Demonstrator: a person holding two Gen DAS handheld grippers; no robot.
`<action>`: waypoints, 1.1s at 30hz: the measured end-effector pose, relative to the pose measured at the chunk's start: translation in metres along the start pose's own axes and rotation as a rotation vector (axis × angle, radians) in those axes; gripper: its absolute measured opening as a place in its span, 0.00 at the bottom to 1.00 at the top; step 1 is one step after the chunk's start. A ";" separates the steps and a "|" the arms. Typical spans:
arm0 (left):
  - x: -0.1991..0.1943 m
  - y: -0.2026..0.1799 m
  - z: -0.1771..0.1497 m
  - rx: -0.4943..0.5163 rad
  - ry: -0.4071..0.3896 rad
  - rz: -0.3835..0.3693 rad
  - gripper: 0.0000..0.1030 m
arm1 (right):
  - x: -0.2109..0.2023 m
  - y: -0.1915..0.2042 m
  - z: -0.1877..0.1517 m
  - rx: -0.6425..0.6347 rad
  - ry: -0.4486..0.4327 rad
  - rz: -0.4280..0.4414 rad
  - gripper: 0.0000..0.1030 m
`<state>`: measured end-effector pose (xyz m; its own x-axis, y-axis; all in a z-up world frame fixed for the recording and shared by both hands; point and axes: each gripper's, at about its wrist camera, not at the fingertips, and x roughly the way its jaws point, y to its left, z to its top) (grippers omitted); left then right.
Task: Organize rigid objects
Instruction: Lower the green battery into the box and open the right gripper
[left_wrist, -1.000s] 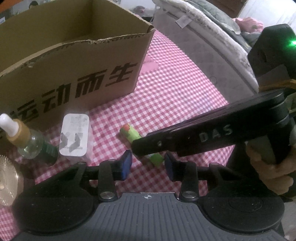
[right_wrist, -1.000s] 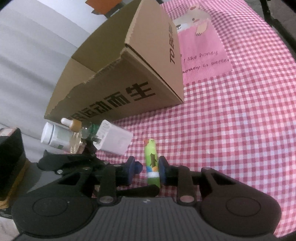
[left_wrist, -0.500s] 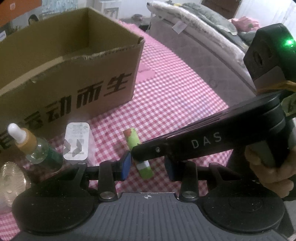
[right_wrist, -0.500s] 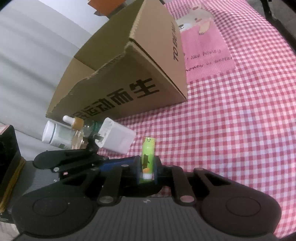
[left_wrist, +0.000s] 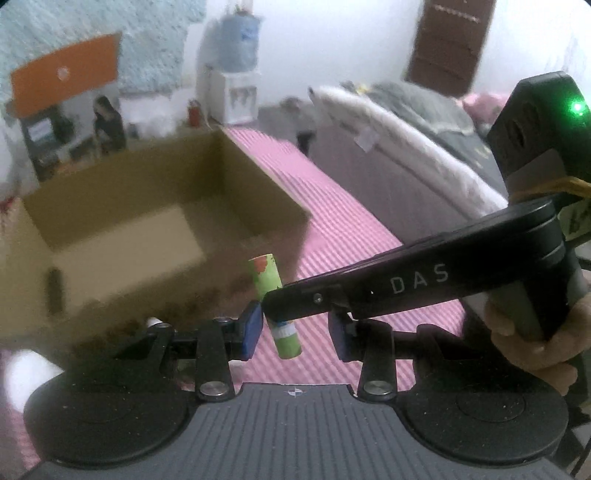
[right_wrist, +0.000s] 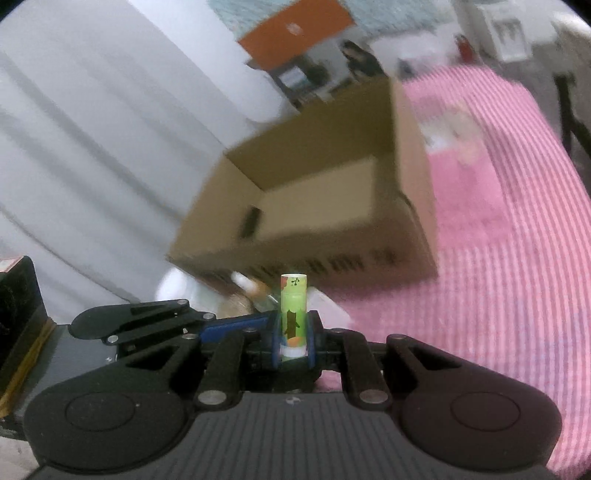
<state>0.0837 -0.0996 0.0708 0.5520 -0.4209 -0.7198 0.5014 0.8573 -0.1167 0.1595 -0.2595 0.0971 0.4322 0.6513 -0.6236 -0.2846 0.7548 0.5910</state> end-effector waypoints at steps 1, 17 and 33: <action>-0.005 0.006 0.005 -0.003 -0.009 0.013 0.37 | 0.002 0.006 0.006 -0.013 -0.002 0.010 0.15; 0.049 0.159 0.076 -0.196 0.181 0.114 0.37 | 0.170 0.022 0.151 0.008 0.220 0.132 0.15; 0.096 0.211 0.070 -0.204 0.297 0.241 0.43 | 0.292 -0.012 0.170 0.125 0.420 0.102 0.17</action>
<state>0.2886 0.0202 0.0249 0.4067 -0.1232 -0.9052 0.2231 0.9742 -0.0324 0.4350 -0.0914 -0.0052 0.0150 0.7163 -0.6976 -0.1905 0.6869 0.7013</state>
